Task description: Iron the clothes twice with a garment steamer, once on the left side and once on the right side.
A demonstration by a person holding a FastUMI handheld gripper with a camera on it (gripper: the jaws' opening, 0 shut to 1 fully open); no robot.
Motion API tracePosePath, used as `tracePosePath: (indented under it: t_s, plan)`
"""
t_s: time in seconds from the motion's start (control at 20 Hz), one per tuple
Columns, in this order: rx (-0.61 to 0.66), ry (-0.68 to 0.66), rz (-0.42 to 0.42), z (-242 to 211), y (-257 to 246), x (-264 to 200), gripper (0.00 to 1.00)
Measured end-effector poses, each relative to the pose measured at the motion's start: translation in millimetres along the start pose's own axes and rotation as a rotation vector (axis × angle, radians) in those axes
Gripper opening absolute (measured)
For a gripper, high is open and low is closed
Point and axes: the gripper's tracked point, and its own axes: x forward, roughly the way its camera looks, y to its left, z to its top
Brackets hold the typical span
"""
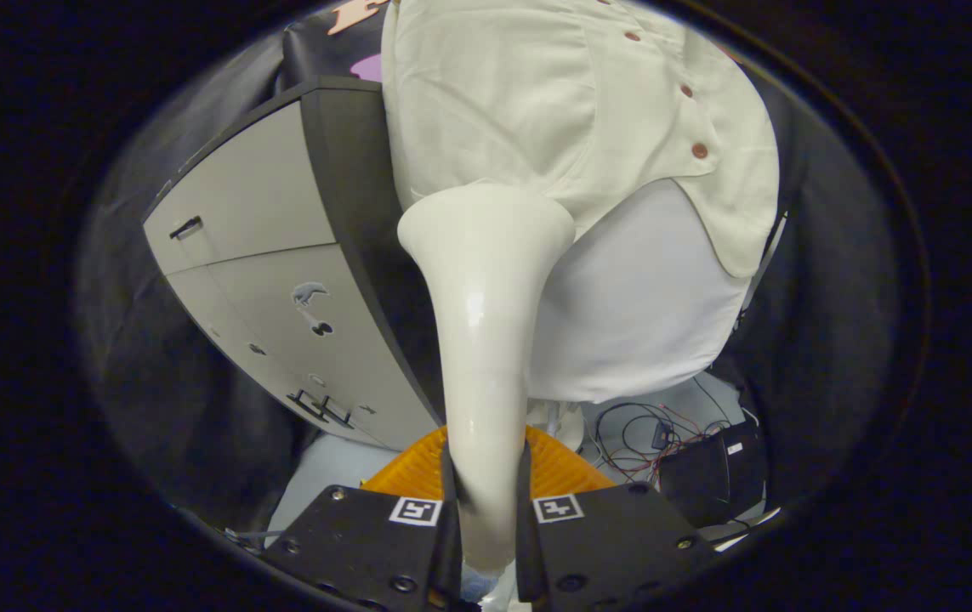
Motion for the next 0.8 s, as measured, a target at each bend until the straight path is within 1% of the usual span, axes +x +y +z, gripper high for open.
tracePosePath:
  t_s: [0.1, 0.2, 0.45, 0.6, 0.8]
  plan:
    - [-0.007, -0.02, 0.023, 8, 7, -19, 0.25]
    - [-0.017, -0.06, 0.052, 29, 14, -42, 0.25]
    - [-0.046, -0.197, 0.102, 100, 17, -112, 0.25]
    - [-0.061, -0.289, 0.102, 149, 8, -155, 0.23]
    - [-0.054, -0.376, 0.09, 204, -11, -203, 0.23]
